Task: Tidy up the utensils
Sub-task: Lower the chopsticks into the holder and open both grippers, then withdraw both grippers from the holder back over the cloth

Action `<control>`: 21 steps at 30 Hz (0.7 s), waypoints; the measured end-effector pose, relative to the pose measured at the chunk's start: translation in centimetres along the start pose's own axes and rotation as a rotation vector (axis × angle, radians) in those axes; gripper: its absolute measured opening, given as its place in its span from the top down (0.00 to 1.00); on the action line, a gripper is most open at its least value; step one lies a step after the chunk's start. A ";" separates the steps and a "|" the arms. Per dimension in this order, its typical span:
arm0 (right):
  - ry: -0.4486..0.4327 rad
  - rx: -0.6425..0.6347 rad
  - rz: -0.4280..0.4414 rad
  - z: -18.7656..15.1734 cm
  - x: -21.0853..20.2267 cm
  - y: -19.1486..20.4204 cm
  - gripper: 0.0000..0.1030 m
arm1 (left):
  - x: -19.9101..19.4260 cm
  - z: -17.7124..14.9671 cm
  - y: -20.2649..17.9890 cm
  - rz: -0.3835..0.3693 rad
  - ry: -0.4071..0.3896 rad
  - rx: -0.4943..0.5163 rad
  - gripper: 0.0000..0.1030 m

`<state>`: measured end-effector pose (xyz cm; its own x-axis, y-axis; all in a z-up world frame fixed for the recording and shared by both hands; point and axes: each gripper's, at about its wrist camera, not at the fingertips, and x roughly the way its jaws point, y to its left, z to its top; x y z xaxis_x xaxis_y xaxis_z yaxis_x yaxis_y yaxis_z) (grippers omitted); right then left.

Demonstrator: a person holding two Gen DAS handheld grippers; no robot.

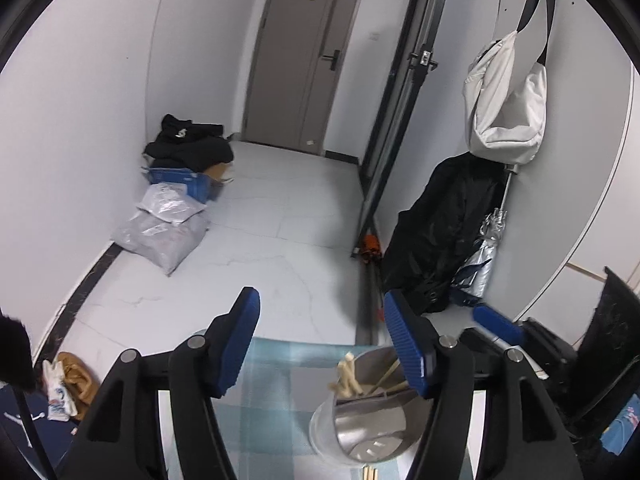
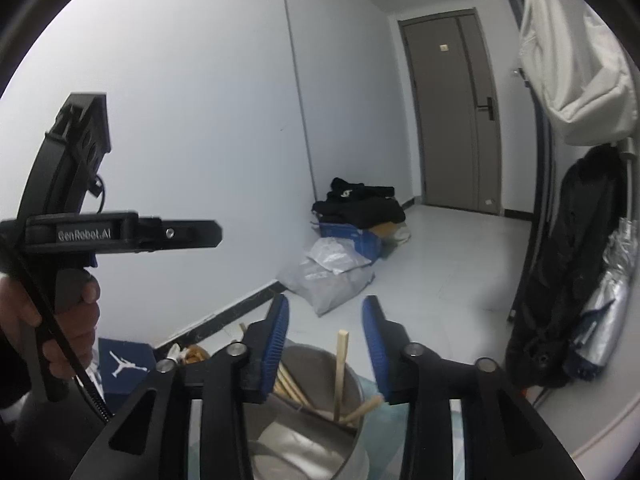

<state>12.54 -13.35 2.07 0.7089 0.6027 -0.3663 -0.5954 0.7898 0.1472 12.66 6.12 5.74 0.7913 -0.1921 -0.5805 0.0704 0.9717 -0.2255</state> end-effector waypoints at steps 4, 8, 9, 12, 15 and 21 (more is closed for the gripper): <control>0.001 0.026 -0.028 -0.1 -2.3 0.6 0.52 | -1.5 -0.5 -0.2 0.023 -0.016 -0.010 0.38; -0.012 0.041 -0.048 -0.2 -4.3 1.6 0.47 | -3.3 -1.4 -0.8 0.038 -0.038 -0.007 0.29; -0.019 0.046 -0.054 -0.2 -4.9 1.9 0.45 | -3.6 -1.6 -0.8 0.040 -0.044 -0.007 0.28; -0.024 0.059 -0.068 -0.4 -6.2 2.6 0.42 | -5.0 -2.3 -1.3 0.053 -0.066 -0.003 0.22; -0.032 0.066 -0.083 -0.7 -7.4 3.3 0.39 | -5.9 -3.0 -1.4 0.060 -0.085 -0.003 0.18; -0.044 0.091 -0.114 -2.0 -10.0 4.4 0.32 | -6.8 -4.6 -2.0 0.075 -0.096 0.006 0.14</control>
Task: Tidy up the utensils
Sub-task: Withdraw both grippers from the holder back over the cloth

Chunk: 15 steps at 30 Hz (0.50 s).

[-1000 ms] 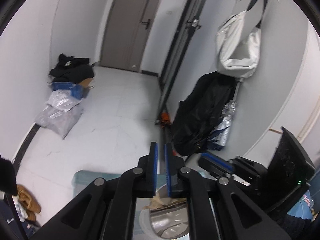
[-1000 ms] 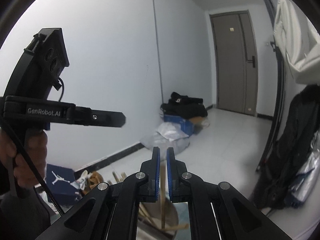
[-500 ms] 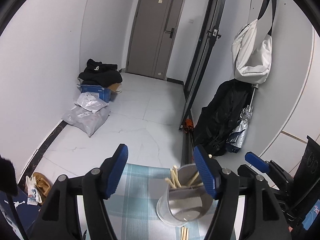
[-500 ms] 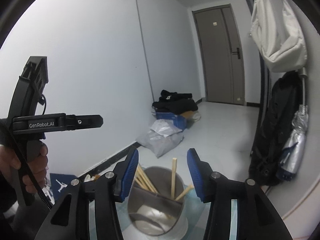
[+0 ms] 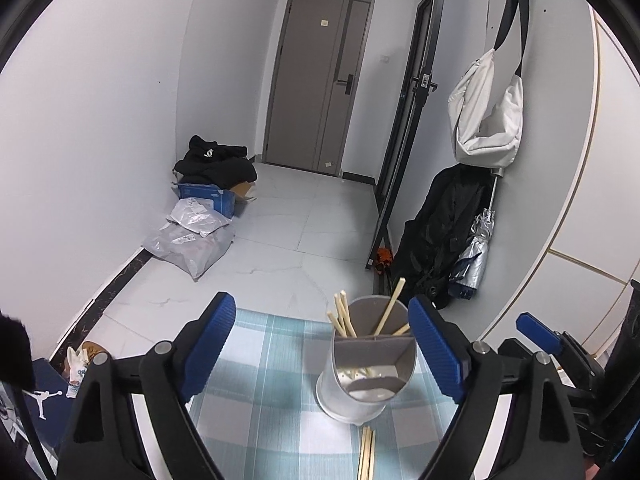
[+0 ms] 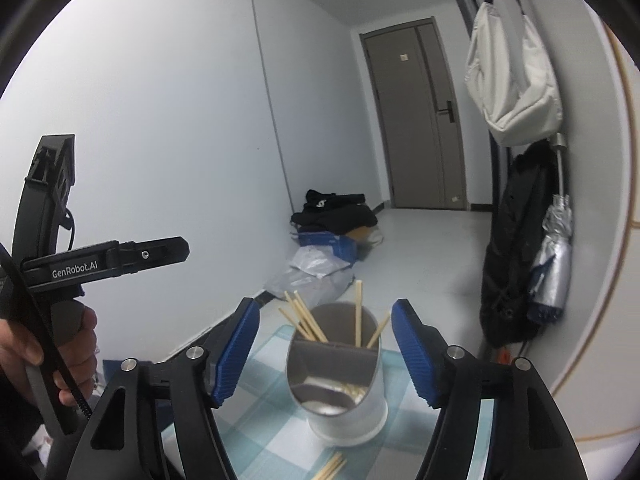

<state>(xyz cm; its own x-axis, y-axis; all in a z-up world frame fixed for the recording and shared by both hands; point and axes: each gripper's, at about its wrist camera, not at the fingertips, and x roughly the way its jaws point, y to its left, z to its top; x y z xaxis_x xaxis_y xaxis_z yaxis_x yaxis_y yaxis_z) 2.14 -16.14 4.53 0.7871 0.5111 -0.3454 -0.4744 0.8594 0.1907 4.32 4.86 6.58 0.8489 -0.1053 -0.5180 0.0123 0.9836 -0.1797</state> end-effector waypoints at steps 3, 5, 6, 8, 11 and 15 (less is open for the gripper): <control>-0.002 0.012 -0.013 -0.7 -1.1 0.2 0.30 | -0.6 -1.0 -0.2 0.005 -0.010 0.004 0.09; 0.000 0.020 -0.019 -1.2 -1.5 0.2 0.28 | -0.9 -1.7 -0.3 0.022 -0.021 0.010 0.09; 0.003 0.028 -0.027 -1.6 -1.8 0.2 0.27 | -1.1 -2.0 -0.3 0.032 -0.026 0.012 0.08; 0.007 0.041 -0.041 -2.3 -2.2 0.2 0.23 | -1.2 -2.6 -0.3 0.044 -0.035 0.015 0.06; 0.023 0.061 -0.063 -3.4 -2.5 0.2 0.22 | -1.3 -3.7 0.0 0.058 -0.045 0.003 0.02; 0.050 0.065 -0.082 -5.0 -2.7 0.3 0.21 | -0.2 -5.1 0.1 0.105 -0.033 0.004 0.01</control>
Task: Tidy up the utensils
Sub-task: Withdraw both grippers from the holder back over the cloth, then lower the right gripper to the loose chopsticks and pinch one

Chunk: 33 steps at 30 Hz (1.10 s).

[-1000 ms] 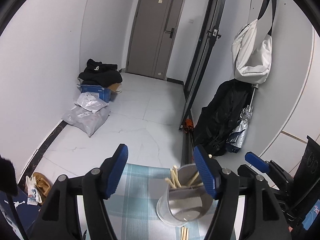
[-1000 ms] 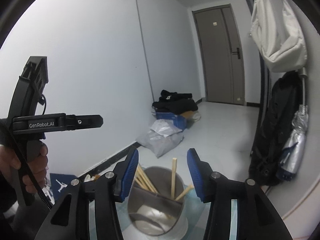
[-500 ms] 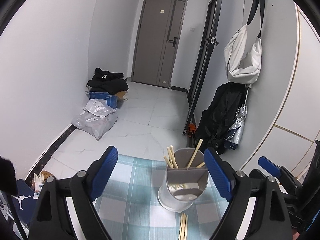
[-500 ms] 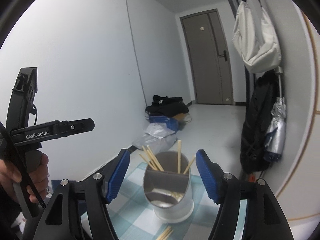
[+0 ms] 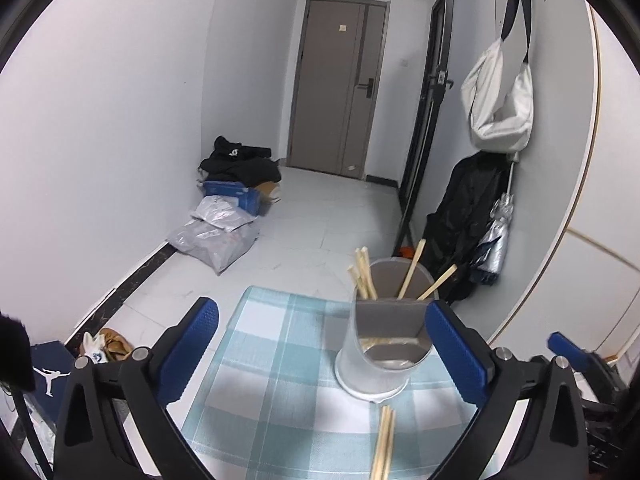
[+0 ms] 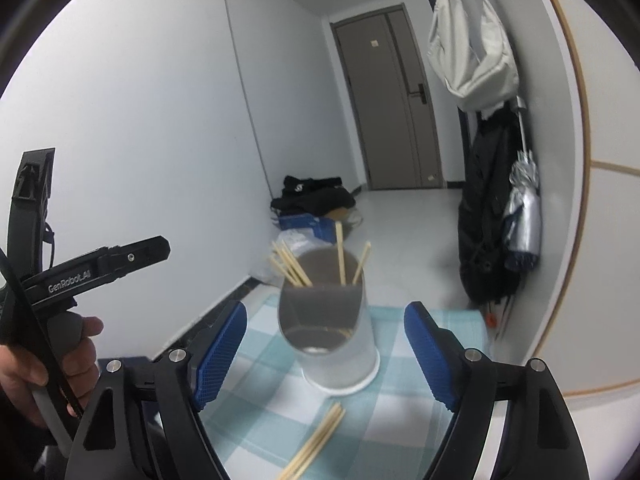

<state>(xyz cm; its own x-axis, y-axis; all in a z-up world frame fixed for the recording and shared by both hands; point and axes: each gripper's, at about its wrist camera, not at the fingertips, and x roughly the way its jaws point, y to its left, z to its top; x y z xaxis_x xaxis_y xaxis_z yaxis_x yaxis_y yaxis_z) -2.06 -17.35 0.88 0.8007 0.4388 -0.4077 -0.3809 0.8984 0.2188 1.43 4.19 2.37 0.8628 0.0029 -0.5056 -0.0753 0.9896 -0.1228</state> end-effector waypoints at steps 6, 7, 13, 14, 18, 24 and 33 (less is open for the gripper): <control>0.068 0.014 -0.036 -2.2 0.7 -0.3 0.21 | 2.1 -2.5 0.6 0.013 0.047 -0.023 0.01; 0.082 0.014 -0.045 -2.6 1.0 -0.4 0.21 | 2.4 -2.9 0.7 0.006 0.064 -0.028 0.01; 0.209 0.021 -0.119 -5.3 3.5 -1.6 0.21 | 4.4 -5.7 1.1 -0.006 0.124 0.000 0.01; 0.235 0.028 -0.133 -5.8 4.1 -1.8 0.21 | 4.9 -6.2 1.4 -0.008 0.140 0.003 0.01; 0.341 0.061 -0.161 -7.7 6.6 -2.7 0.21 | 5.8 -6.8 2.1 0.020 0.177 0.014 0.01; 0.469 0.094 -0.152 -10.0 10.2 -2.9 0.23 | 7.3 -7.1 2.9 0.016 0.253 -0.005 0.01; 0.605 0.056 -0.163 -12.1 14.1 -1.5 0.47 | 7.7 -7.0 2.6 0.031 0.257 0.052 0.01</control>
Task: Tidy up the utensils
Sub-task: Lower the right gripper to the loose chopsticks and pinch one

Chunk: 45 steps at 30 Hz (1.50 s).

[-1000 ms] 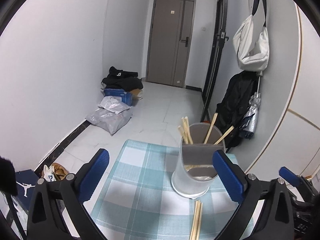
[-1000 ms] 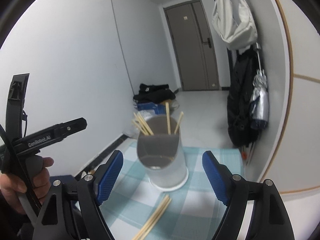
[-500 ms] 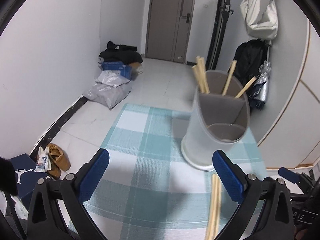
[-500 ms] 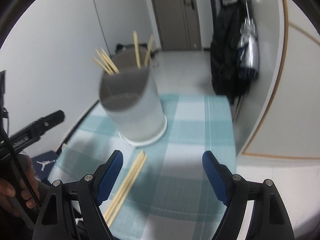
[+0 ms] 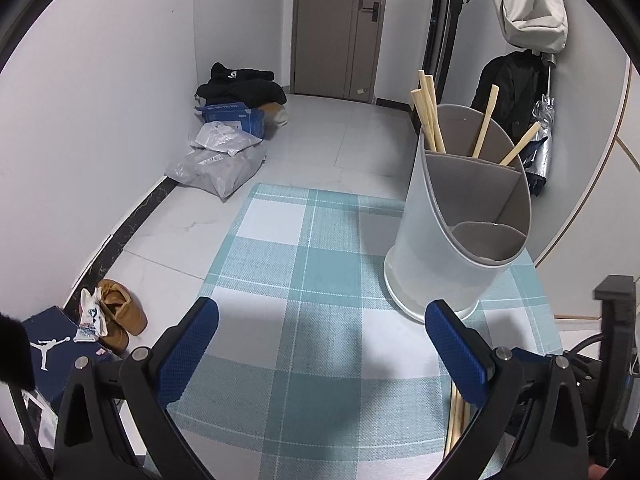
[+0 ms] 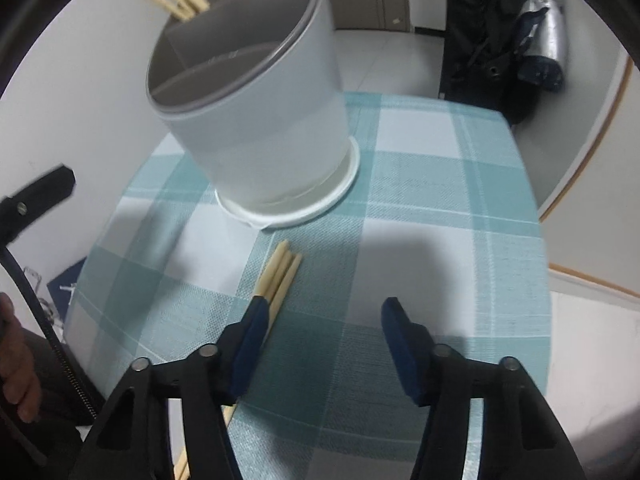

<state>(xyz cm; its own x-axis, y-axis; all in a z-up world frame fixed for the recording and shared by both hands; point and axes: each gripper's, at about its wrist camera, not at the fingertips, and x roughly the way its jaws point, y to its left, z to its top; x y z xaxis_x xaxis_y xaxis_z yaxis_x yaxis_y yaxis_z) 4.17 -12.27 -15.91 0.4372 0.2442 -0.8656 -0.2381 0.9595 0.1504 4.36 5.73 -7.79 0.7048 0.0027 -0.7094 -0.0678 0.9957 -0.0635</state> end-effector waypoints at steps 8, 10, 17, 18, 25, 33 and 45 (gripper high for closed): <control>0.014 -0.061 -0.078 0.3 1.0 2.2 0.53 | 0.5 0.2 0.7 0.012 0.012 0.002 0.01; 0.013 -0.061 -0.075 0.4 1.1 2.5 0.57 | 0.7 0.2 1.1 0.019 0.023 -0.004 0.01; 0.026 -0.059 -0.055 0.9 1.3 3.5 0.70 | 1.1 0.0 2.6 0.029 0.053 -0.059 0.01; 0.027 -0.052 -0.054 0.8 1.3 3.4 0.72 | 1.2 0.0 2.8 0.026 0.059 -0.073 0.01; 0.033 -0.057 -0.060 0.2 0.7 3.0 0.77 | 1.0 0.2 2.9 0.020 0.059 -0.102 0.01; 0.031 -0.014 -0.037 0.2 0.2 1.7 0.77 | 0.9 0.2 2.9 0.014 0.055 -0.079 0.01; 0.052 -0.081 -0.078 0.0 0.0 2.5 0.77 | 0.8 0.4 3.1 0.018 0.056 -0.075 0.01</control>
<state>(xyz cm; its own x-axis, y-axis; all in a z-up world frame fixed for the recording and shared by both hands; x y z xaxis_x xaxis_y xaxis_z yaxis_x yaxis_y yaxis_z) 3.58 -9.84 -15.52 0.4119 0.1600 -0.8971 -0.2753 0.9603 0.0449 4.97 8.83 -8.29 0.6624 0.0130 -0.7490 -0.1337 0.9858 -0.1011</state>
